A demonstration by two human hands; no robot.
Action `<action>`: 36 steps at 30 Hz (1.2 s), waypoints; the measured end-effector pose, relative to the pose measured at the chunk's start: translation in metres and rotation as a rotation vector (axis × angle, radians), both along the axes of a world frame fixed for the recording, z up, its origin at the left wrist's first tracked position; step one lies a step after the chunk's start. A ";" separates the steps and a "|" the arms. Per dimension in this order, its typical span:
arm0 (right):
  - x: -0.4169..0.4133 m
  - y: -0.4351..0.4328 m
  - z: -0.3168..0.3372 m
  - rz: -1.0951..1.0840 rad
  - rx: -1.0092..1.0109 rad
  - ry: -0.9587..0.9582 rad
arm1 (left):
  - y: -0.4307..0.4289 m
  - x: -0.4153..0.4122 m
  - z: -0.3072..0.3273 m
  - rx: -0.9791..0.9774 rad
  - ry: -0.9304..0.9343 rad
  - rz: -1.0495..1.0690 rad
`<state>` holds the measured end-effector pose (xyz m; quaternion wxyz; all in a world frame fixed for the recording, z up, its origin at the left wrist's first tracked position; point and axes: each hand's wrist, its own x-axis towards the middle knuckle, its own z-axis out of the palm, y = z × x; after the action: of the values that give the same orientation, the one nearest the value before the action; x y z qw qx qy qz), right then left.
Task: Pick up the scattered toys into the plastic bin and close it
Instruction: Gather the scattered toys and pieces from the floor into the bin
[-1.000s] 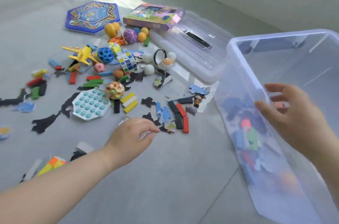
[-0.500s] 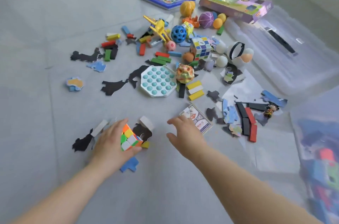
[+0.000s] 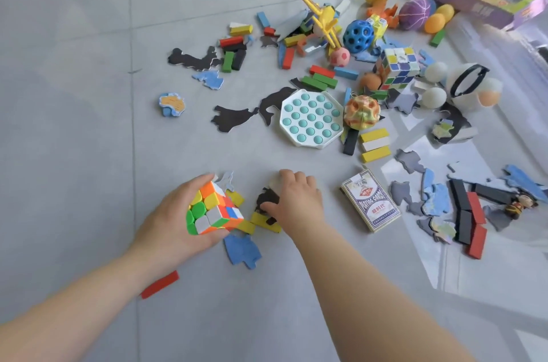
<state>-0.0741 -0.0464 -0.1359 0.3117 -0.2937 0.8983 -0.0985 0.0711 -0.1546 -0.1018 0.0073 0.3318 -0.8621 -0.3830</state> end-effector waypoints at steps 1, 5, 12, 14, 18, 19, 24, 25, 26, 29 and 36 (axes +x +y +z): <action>0.000 -0.001 -0.001 0.009 0.009 -0.009 | -0.002 0.006 0.004 0.018 0.017 0.006; -0.004 -0.004 0.000 0.006 0.029 -0.050 | 0.001 0.026 0.009 0.031 -0.038 -0.085; 0.011 0.007 -0.002 0.022 0.018 -0.027 | 0.037 0.053 -0.002 -0.093 -0.059 -0.440; 0.013 0.014 -0.004 -0.064 -0.059 -0.031 | 0.049 0.059 -0.012 -0.150 -0.075 -0.599; 0.014 0.022 0.000 -0.253 -0.132 -0.052 | 0.058 0.067 -0.035 -0.196 -0.122 -0.743; 0.016 0.023 0.001 -0.250 -0.123 -0.035 | 0.057 0.069 -0.042 -0.220 -0.103 -0.775; 0.026 0.018 0.000 -0.196 0.001 -0.026 | 0.052 0.065 -0.038 -0.323 -0.168 -0.765; 0.025 0.016 0.000 -0.196 0.015 -0.038 | 0.050 0.064 -0.035 -0.301 -0.134 -0.725; 0.024 0.015 -0.001 -0.202 0.023 -0.054 | 0.049 0.062 -0.032 -0.251 -0.078 -0.668; 0.021 0.013 -0.002 -0.215 0.008 -0.097 | 0.034 0.047 -0.038 -0.232 0.079 -0.459; 0.007 0.032 -0.005 -0.484 -0.218 -0.264 | 0.008 0.003 -0.057 -0.514 -0.134 -0.547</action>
<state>-0.0673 -0.0144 -0.1410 0.3599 -0.0871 0.8780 -0.3033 0.0746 -0.1464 -0.1586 -0.0684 0.1011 -0.9853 -0.1196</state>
